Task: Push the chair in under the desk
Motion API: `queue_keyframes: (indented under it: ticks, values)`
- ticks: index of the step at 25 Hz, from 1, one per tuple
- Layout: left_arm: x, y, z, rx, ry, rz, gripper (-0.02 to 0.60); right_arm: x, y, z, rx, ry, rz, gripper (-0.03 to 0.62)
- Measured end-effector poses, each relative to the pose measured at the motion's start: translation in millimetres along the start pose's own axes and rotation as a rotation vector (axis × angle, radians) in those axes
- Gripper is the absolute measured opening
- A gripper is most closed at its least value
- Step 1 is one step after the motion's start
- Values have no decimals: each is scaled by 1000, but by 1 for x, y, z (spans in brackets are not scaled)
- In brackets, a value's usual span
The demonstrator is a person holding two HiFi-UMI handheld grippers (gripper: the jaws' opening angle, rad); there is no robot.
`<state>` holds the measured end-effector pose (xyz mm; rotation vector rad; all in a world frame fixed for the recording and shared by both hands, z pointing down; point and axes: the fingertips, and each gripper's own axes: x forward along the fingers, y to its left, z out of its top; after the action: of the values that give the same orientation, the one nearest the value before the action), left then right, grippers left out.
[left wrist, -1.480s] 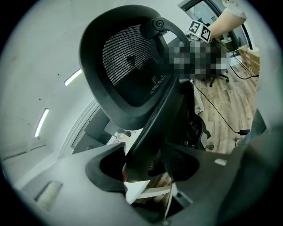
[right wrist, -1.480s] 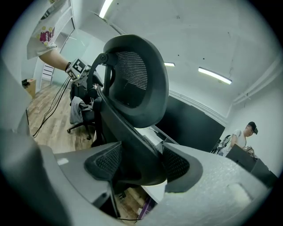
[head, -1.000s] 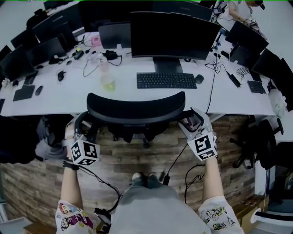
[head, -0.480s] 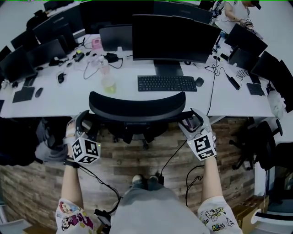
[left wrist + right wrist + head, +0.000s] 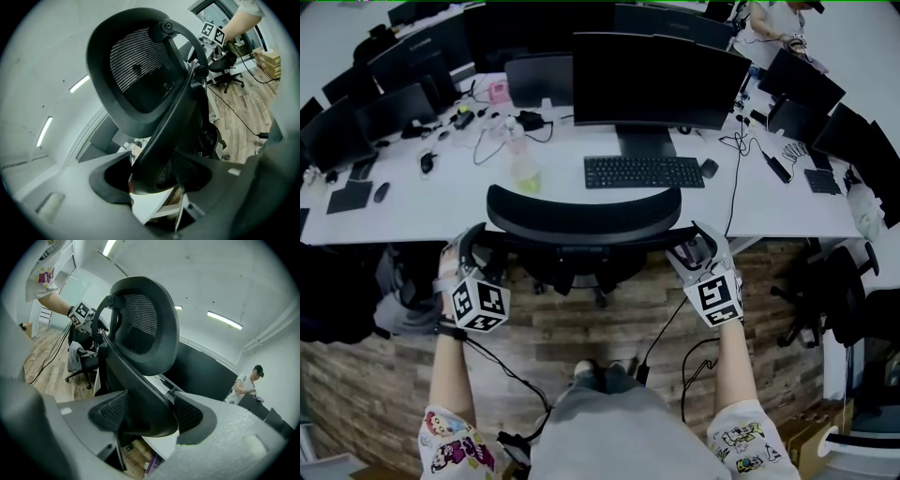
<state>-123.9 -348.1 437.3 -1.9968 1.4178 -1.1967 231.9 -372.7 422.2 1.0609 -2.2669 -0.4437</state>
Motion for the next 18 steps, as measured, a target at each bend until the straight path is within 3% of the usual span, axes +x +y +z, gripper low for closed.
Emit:
queue_keyframes:
  ticks: [7,18]
  values:
    - [7,3,-4,-29,-9,35,316,-2,8,1,-8,35,-6,313]
    - [-8,-7,0,-62,-41,52,318,-22,15,0,38,8,-33,324]
